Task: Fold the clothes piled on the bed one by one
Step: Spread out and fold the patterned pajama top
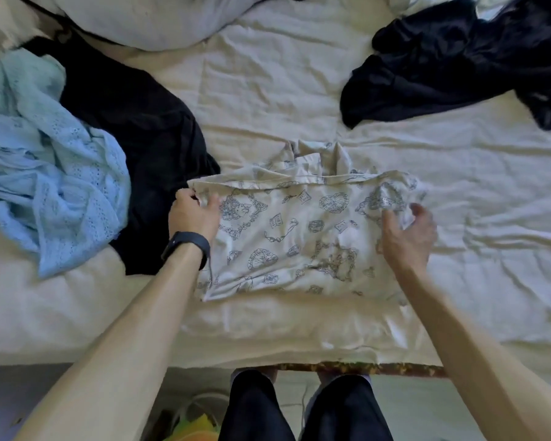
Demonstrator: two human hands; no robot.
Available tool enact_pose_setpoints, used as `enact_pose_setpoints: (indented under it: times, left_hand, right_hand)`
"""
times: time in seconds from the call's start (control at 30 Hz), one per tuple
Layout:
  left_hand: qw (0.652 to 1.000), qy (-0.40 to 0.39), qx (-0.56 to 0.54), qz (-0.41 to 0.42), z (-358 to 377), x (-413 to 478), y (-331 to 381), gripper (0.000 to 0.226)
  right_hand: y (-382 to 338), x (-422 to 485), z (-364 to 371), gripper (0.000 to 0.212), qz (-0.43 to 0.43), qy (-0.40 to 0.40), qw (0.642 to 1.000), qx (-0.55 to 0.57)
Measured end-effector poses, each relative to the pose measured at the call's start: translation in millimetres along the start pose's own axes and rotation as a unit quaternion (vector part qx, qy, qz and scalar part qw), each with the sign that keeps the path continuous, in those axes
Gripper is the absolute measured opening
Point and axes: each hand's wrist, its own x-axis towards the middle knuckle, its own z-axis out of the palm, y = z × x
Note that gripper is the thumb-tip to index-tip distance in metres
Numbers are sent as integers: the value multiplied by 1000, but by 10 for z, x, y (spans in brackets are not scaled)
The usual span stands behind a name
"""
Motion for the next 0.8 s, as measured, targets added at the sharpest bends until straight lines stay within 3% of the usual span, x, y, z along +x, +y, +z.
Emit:
enact_pose_setpoints:
  times: [0.07,0.13,0.17,0.23,0.4,0.5,0.6,0.7,0.8]
  left_hand:
    - [1000,26,3,14,64,144,178,27]
    - [997,60,-21,42,118,225,340,20]
    - [995,73,-49,48,155,257,406,18]
    - [989,94,-103,48,210,317,517,14]
    - [980,151,-106,74,265,538,658,19]
    - [985,148,-74,50,283,634,600,25]
    - [994,88,-48,37,267,557,527,39]
    - [982,115,77,130,280,196,371,55]
    - [931,86,205,289,432,-431,271,61]
  right_hand:
    - [34,455,-134,70,105,-14,994,30]
    - [81,769,-166,53,136,-88,981,105]
    - [114,893,-144,42,130,-104,978,128]
    - [134,1054,-73,43,96,-84,985,117]
    - [197,1223,-19,25,43,81,985,143]
    - [238,1248,-48,28,30,61,986,155]
    - [281,1152,-75,34,35,3,984,173]
    - [339,862,-125,58,45,-31,988,147]
    - [406,380,-156,71,13,-4,997,71]
